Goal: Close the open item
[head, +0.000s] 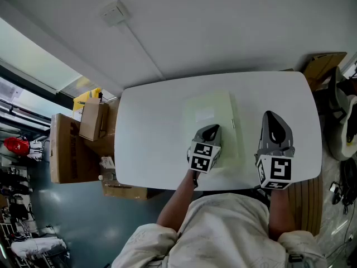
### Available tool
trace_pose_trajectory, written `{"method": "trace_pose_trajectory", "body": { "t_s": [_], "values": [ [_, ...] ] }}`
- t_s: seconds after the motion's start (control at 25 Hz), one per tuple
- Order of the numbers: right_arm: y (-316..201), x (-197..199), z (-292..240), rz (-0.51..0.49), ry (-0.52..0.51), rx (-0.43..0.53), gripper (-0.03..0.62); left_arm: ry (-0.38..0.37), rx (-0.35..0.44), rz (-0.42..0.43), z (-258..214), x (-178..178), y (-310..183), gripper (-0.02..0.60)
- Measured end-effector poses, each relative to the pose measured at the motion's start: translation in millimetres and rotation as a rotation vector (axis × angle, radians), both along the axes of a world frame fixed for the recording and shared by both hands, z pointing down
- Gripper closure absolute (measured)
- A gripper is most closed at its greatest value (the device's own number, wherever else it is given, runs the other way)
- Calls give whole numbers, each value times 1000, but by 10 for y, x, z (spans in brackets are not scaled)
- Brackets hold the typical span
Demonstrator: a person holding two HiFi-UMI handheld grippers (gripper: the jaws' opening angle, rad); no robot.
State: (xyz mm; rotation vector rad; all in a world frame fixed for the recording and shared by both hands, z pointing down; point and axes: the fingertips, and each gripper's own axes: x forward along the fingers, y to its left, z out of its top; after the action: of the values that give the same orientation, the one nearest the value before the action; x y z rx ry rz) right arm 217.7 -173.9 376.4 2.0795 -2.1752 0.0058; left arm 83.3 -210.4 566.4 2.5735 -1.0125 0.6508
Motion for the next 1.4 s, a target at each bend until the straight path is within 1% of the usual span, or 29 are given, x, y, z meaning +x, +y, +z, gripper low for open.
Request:
{"method": "trace_pose_trajectory", "body": {
  "t_s": [0.2, 0.48, 0.72, 0.84, 1.12, 1.4],
  "values": [
    [-43, -10, 64, -4, 6, -13, 592, 11, -18, -7, 117, 44, -36, 581],
    [-75, -27, 132, -16, 4, -29, 592, -2, -19, 10, 185, 128, -16, 581],
    [-107, -38, 157, -18, 11, -32, 592, 12, -53, -8, 316, 179, -30, 581],
    [-110, -33, 150, -17, 15, -31, 592, 15, -57, -8, 325, 214, -34, 581],
    [-108, -14, 176, -12, 14, -36, 592, -16, -65, 11, 444, 255, -8, 581],
    [-137, -38, 169, -18, 17, -38, 592, -102, -79, 71, 681, 345, 69, 581]
  ]
}}
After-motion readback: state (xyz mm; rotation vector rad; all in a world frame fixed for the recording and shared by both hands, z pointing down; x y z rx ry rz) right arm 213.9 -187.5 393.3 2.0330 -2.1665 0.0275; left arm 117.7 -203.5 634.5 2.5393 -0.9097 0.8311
